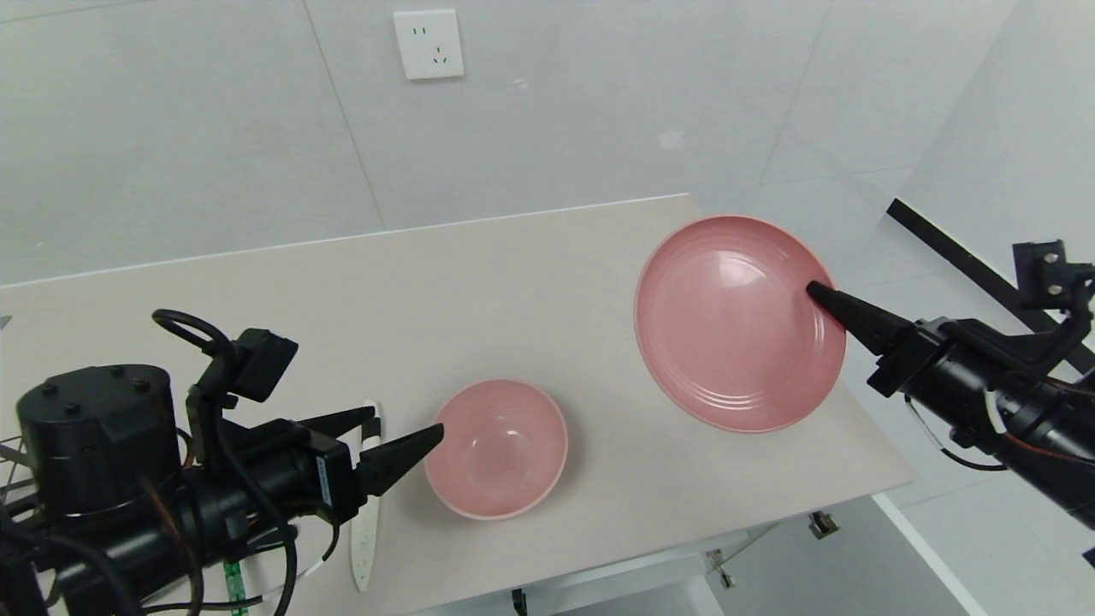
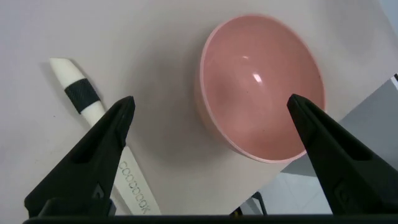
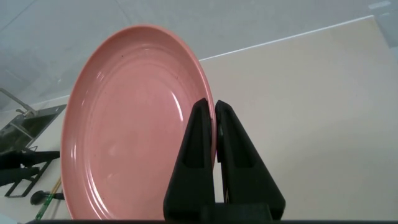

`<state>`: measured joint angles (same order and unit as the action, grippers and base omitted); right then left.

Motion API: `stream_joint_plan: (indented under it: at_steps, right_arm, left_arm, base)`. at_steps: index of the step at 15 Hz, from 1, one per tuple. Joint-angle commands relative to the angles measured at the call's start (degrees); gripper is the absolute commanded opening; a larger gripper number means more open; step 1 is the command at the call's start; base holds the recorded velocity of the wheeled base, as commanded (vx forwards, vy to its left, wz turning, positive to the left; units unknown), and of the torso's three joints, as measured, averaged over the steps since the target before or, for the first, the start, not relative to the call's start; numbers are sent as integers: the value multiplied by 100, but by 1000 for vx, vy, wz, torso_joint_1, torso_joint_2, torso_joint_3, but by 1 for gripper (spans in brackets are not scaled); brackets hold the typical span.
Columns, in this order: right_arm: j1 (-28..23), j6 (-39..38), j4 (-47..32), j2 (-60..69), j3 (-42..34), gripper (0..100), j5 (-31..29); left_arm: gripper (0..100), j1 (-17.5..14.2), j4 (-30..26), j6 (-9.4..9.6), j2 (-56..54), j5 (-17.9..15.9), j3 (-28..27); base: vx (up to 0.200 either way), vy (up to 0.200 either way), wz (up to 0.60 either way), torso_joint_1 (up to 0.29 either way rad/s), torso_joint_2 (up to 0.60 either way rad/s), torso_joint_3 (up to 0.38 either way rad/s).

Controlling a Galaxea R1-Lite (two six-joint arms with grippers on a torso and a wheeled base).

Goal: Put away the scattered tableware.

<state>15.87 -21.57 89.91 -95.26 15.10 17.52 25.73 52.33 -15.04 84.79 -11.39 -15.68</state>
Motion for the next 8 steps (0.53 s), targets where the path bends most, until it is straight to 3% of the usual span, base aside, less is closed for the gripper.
stream_joint_plan:
  at_steps: [1,4,8]
  right_arm:
    - [-5,-14,-8,236,-104,0,6]
    - [21,-6,-8,227,-69,0,6]
    - [21,-6,-8,192,-78,0,6]
  left_arm:
    - [100,-7,49,-7,372,242,30]
    - [100,2,66,1,636,682,21]
    - [100,81,453,10,1040,682,232]
  base:
    - [0,0,0,0,0,0]
    - [0,0,0,0,0,0]
    - [0,0,0,0,0,0]
